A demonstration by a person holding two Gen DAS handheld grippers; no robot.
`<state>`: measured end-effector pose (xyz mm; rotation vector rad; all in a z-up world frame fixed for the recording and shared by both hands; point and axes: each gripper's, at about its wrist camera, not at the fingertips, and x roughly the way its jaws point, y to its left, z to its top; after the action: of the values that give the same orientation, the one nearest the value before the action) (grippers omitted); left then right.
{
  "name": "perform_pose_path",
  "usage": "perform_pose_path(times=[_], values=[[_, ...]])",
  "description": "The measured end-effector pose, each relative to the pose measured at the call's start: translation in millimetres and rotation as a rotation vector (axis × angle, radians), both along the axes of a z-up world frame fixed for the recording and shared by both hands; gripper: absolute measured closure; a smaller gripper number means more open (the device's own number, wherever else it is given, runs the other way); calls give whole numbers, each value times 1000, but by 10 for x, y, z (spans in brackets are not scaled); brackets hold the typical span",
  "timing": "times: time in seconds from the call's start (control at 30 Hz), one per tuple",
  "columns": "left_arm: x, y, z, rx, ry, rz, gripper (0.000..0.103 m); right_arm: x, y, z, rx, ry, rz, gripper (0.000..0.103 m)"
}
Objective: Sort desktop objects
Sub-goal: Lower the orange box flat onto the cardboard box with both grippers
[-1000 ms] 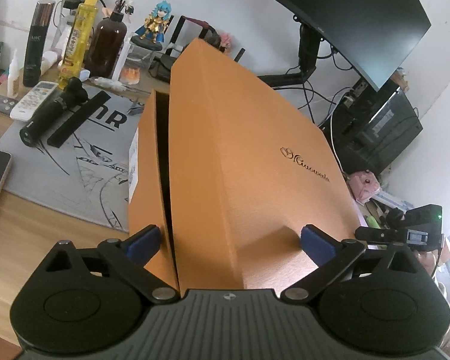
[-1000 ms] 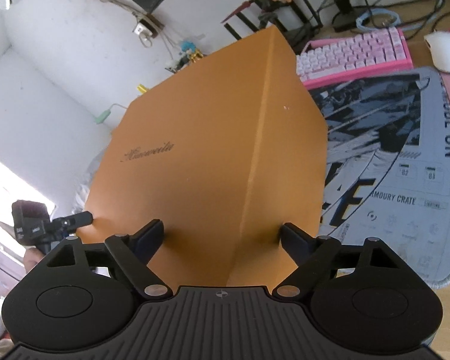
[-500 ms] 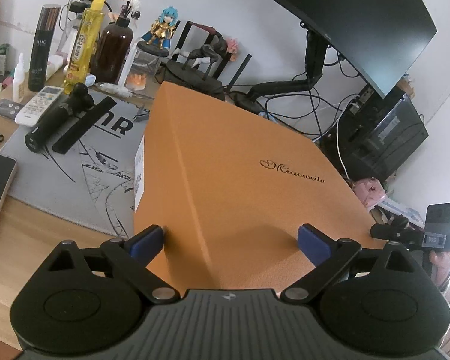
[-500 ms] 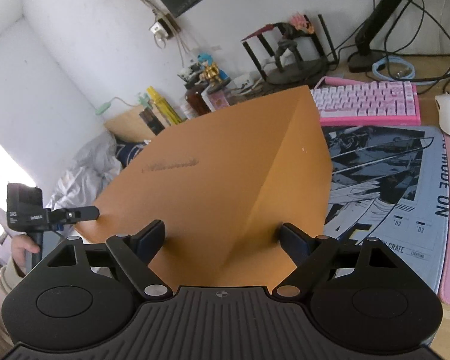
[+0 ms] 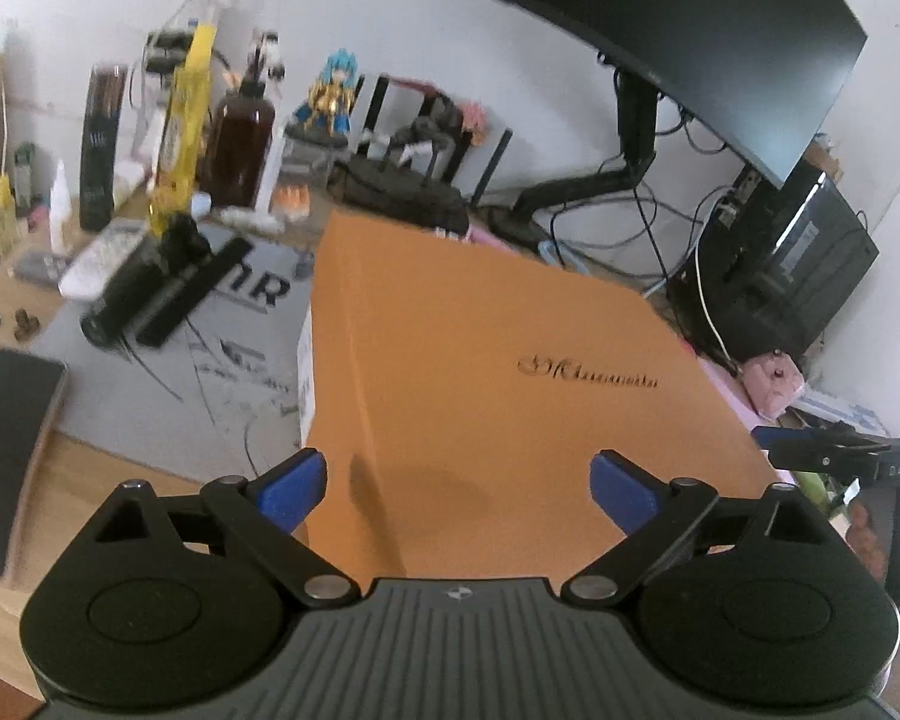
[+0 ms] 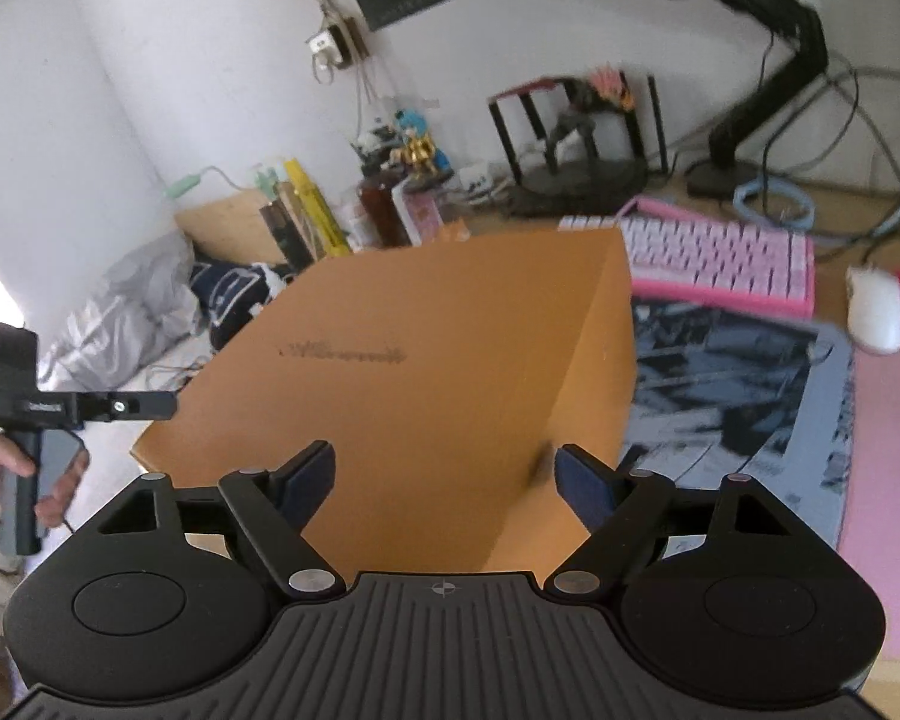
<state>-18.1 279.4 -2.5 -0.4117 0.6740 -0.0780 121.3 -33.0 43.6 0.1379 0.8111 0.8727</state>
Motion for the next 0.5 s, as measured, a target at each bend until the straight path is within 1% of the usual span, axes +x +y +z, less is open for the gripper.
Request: perform_pose_path(times=[0.1, 0.27, 0.4, 0.5], values=[[-48, -36, 125, 13, -46, 7, 0, -37, -7, 106, 2, -37, -4, 19], [-115, -254, 245, 73, -104, 0, 0, -166, 27, 196, 0, -95, -10, 19], [-154, -483, 202, 147, -155, 13, 0, -296, 133, 141, -38, -145, -7, 19], [-163, -604, 119, 166, -175, 31, 6, -407, 226, 79, -62, -177, -7, 19]])
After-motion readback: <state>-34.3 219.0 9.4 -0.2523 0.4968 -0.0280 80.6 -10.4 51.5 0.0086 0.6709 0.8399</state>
